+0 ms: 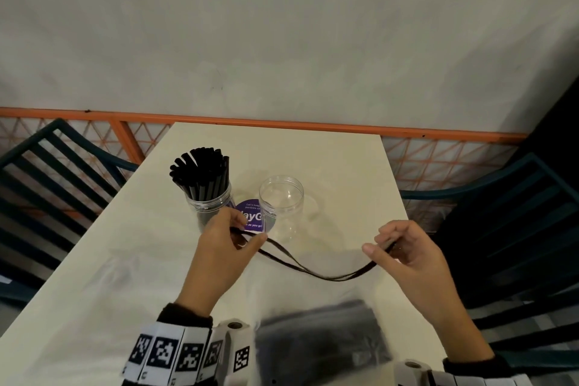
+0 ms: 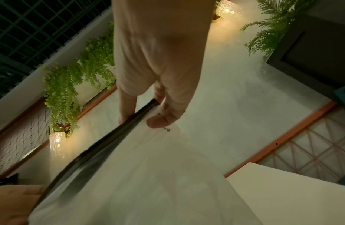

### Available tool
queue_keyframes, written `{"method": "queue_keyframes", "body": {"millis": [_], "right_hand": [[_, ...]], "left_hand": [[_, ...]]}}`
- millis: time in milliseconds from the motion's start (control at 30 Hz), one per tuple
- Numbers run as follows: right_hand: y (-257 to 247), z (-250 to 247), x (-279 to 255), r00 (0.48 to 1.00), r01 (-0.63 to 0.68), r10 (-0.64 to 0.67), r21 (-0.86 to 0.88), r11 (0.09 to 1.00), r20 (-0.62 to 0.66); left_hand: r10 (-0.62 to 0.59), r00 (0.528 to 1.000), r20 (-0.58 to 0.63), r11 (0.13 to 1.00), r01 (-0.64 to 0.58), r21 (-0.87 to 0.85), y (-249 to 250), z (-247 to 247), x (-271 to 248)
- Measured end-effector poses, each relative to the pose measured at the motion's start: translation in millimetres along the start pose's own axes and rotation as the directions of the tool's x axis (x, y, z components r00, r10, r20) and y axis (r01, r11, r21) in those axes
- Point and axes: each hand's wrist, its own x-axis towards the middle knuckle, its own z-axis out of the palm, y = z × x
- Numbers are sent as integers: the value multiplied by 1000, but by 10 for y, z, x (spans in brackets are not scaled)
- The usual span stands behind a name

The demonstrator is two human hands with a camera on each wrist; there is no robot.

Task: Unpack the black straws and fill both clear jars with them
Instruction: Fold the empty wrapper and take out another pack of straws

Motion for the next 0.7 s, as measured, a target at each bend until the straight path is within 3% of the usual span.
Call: {"method": "queue_keyframes", "body": {"millis": [67, 233, 433, 533, 600, 700], "right_hand": [[1, -37, -8, 1000, -23, 23, -51, 998, -5], [-66, -12, -16, 999, 1, -20, -359, 933, -49], [-20, 242, 24, 989, -12, -55, -449, 893, -136], [-13, 243, 71, 983, -36, -52, -465, 885, -174], [-23, 184, 87, 987, -10, -64, -457, 889, -145], [-42, 139, 92, 997, 4, -38, -451, 893, -68]], "left_hand": [[-19, 1000, 21, 1000, 19, 6, -49, -15, 6], [-19, 997, -77, 991, 29, 128, -75, -52, 6], [13, 1000, 14, 988, -11, -157, 134, 69, -82], [-36, 996, 86, 933, 64, -353, 149, 76, -75], [-108, 993, 55, 886, 121, -447, 116, 41, -40], [-117, 993, -22, 901, 97, -422, 80, -2, 3]]}}
